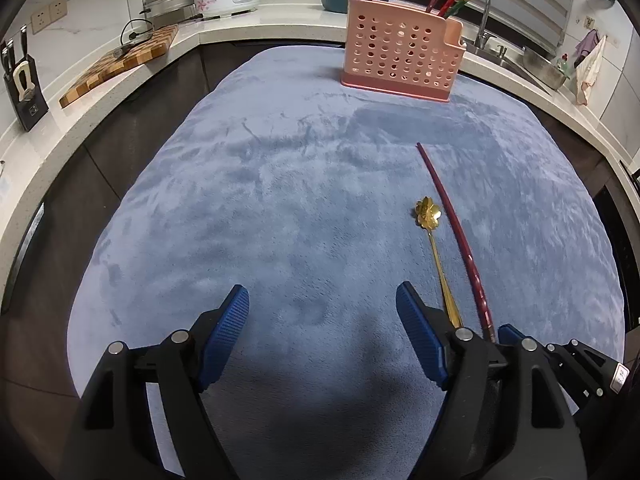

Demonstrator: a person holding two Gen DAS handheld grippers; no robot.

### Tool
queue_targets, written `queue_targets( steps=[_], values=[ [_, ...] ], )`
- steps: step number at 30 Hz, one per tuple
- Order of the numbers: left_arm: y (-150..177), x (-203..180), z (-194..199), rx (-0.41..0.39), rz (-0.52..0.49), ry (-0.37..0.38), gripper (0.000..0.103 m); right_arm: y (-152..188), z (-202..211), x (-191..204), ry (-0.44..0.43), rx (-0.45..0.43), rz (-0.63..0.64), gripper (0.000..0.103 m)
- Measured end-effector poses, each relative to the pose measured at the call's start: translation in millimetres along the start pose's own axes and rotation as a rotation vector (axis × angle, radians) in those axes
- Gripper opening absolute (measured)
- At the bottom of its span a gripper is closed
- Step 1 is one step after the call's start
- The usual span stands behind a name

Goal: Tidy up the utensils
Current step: 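Grasp the gold spoon with the left tool while the right tool grasps the dark red chopstick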

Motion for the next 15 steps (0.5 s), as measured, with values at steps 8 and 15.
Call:
queue_targets(
  steps=[8,15],
  values=[
    [0.3,-5.1,-2.5,0.009,-0.011,0.002,0.075,-0.4,2.5,-16.2,0.003,-0.009,-0.059,0.007],
    [0.8,-18.7,-4.6,0.018,-0.038,0.015,0.078,-2.3,9.3,-39.4,0.021,-0.028,-0.134,0.007]
  ],
)
Point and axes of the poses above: each gripper's, at about its wrist camera, not at the fingertips, and z roughly against the way its jaws point, x to its left, y to its underside, the point moved 8 cm from there along -z, roughly the way its jaws point, and after that the axes turned 6 degrees about x, right-handed, at the moved point
